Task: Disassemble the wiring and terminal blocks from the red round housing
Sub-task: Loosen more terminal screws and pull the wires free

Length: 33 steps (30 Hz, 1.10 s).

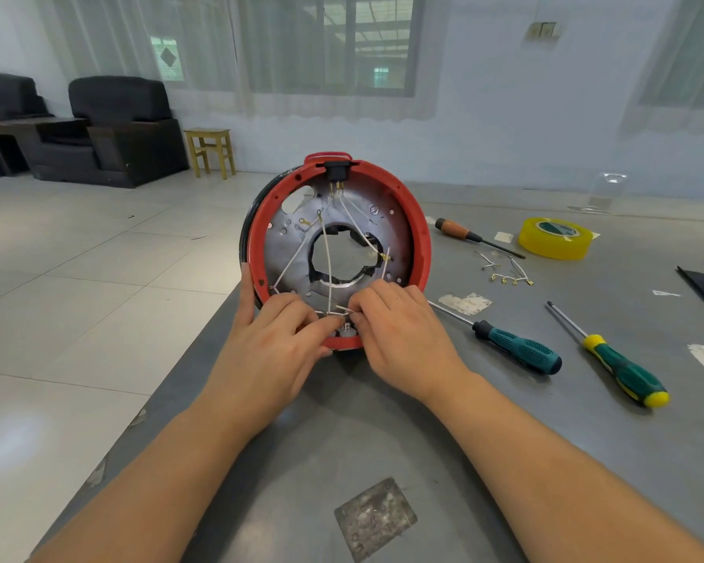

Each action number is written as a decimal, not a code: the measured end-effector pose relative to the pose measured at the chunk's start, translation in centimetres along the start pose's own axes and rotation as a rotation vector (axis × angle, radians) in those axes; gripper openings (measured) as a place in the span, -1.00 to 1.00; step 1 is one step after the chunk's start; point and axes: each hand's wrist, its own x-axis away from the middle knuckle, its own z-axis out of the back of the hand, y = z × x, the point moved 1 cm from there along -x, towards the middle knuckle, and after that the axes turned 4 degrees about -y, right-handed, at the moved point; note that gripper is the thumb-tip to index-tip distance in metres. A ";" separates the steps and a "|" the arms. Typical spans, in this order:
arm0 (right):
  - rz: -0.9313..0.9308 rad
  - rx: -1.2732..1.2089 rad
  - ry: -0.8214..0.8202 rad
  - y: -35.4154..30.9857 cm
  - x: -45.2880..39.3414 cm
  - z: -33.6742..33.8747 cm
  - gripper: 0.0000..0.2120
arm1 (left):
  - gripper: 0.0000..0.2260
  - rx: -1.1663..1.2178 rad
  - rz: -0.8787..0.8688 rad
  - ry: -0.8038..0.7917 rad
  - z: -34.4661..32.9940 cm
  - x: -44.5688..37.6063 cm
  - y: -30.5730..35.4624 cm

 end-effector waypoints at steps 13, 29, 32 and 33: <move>-0.037 -0.192 0.128 -1.0 -0.1 0.9 -0.93 | -0.64 0.478 0.115 -0.078 0.2 0.7 -0.6; -0.180 -0.425 0.103 -0.6 -1.2 1.3 -0.86 | -0.81 0.784 0.473 -0.104 1.3 0.3 0.0; -0.116 -0.407 -0.027 -0.9 -1.4 1.4 -0.85 | -0.81 0.935 0.697 0.141 1.3 -0.2 0.8; -0.117 -0.437 -0.060 -1.0 -1.4 1.4 -0.85 | -0.86 0.974 0.750 0.183 1.3 -0.3 1.1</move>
